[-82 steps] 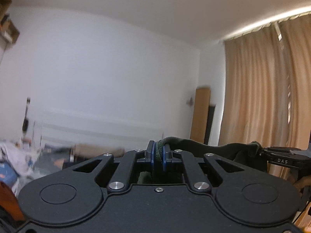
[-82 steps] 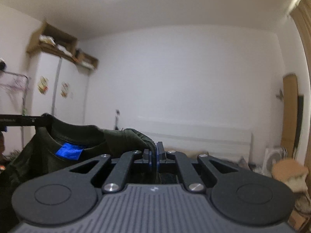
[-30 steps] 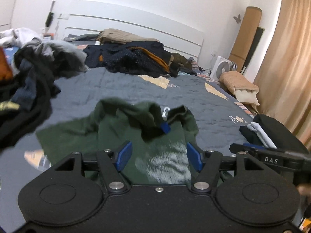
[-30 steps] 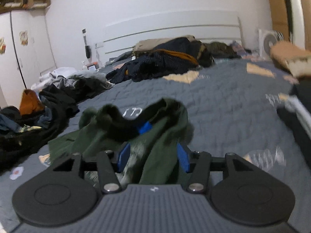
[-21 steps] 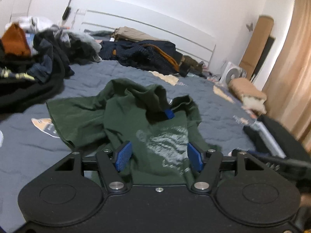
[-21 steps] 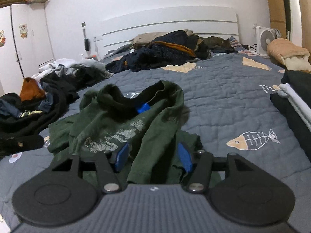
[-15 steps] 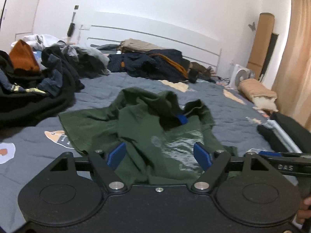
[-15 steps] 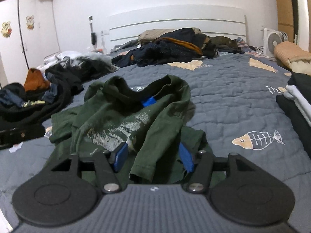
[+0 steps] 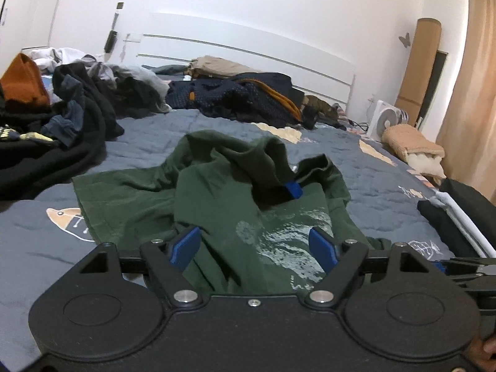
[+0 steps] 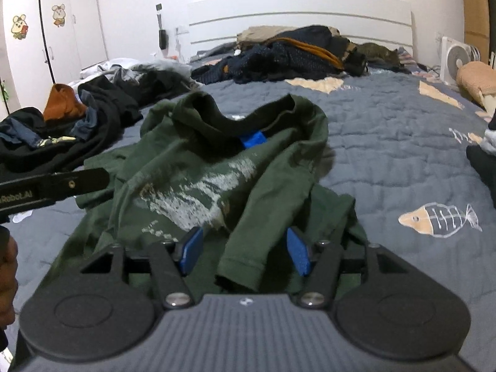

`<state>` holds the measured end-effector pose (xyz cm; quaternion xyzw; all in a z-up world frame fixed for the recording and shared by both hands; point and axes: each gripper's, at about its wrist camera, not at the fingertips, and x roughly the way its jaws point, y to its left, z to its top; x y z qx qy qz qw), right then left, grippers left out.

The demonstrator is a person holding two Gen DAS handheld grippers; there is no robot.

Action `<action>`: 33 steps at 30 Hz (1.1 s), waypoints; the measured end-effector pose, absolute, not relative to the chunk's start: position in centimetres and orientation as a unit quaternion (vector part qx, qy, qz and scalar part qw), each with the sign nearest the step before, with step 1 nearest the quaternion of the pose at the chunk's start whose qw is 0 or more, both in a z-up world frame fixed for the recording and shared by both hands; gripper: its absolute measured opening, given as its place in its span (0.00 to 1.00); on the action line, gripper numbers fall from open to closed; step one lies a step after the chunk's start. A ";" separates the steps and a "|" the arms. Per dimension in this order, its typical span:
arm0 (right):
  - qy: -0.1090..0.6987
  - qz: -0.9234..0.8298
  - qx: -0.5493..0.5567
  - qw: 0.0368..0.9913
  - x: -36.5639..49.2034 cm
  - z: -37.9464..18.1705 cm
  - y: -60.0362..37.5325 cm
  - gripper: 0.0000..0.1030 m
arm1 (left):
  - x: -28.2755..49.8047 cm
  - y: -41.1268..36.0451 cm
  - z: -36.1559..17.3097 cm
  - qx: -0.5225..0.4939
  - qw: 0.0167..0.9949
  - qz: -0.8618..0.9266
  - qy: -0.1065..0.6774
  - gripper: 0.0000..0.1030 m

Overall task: Fold clothes
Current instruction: 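Move the right gripper to the shirt sleeve cuff, then close the right gripper on the sleeve cuff and lift it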

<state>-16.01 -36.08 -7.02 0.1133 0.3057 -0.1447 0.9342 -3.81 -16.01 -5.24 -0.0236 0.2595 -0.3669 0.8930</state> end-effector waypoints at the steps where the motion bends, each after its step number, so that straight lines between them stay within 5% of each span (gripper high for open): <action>1: 0.308 -0.147 0.116 0.933 -16.1 -7.1 -36.3 0.57 | -3.9 -16.0 -5.2 -0.024 0.893 -0.368 0.260 0.74; 25: 0.331 -0.122 0.130 0.926 -15.7 -8.7 -36.1 0.55 | -4.0 -17.0 -5.8 -0.022 0.891 -0.360 0.276 0.75; 28: 0.340 -0.126 0.134 0.923 -15.6 -9.0 -36.2 0.49 | -4.0 -17.0 -5.8 -0.022 0.890 -0.360 0.277 0.75; 30: 0.339 -0.125 0.137 0.922 -15.6 -9.0 -36.3 0.28 | -4.0 -17.0 -5.8 -0.023 0.890 -0.360 0.278 0.75; 33: 0.333 -0.131 0.149 0.922 -15.8 -8.9 -36.7 0.17 | -3.9 -16.9 -5.8 -0.025 0.890 -0.358 0.280 0.75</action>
